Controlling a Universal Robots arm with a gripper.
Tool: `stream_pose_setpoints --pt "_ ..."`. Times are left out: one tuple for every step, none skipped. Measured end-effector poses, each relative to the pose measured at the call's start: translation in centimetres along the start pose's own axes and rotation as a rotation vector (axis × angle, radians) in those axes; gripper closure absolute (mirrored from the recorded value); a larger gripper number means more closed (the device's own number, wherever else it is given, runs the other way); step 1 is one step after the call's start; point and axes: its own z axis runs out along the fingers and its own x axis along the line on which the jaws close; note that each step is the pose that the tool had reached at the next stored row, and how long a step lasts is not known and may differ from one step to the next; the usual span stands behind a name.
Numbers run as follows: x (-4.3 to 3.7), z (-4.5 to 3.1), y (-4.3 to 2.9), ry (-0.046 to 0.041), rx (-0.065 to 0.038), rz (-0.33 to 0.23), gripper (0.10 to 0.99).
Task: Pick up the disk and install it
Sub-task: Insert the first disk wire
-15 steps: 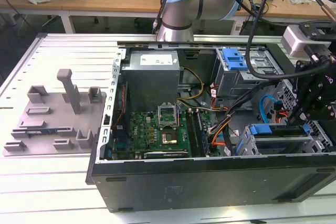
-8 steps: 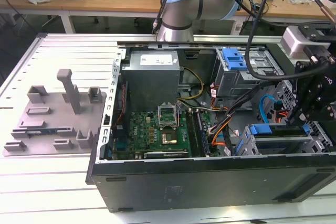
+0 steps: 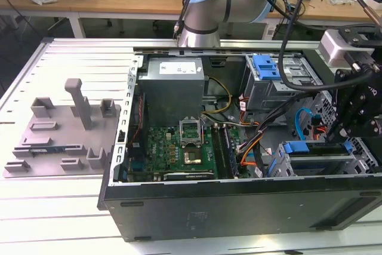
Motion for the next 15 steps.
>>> stream_pose_setpoints --pt "0.00 0.00 0.00 0.0000 0.000 0.000 0.918" --pt "-0.01 0.01 0.00 0.0000 0.000 0.000 0.918" --pt "-0.02 0.01 0.00 0.0000 0.000 0.000 0.918" --pt "-0.02 0.02 0.00 0.0001 0.000 0.000 0.918" --pt "-0.02 0.05 0.00 0.0001 0.000 0.000 0.918" --pt "-0.02 0.13 0.00 0.0000 0.000 0.000 0.918" --pt "-0.02 0.15 0.00 0.0001 0.000 -0.001 0.918" --pt "-0.02 0.20 0.00 0.0000 0.000 -0.001 0.918" --pt "-0.02 0.25 0.00 0.0000 0.000 -0.001 0.918" --pt "-0.02 0.30 0.01 0.0000 0.000 -0.001 0.918" --pt "-0.02 0.35 0.01 -0.0001 0.000 -0.001 0.918" --pt "-0.02 0.38 0.01 0.0000 0.000 -0.001 0.918" --pt "-0.02 0.41 0.01 0.0000 0.000 -0.001 0.918" --pt "-0.02 0.45 0.01 0.0001 0.000 -0.001 0.918" --pt "-0.02 0.52 0.01 0.0001 0.000 -0.001 0.918"
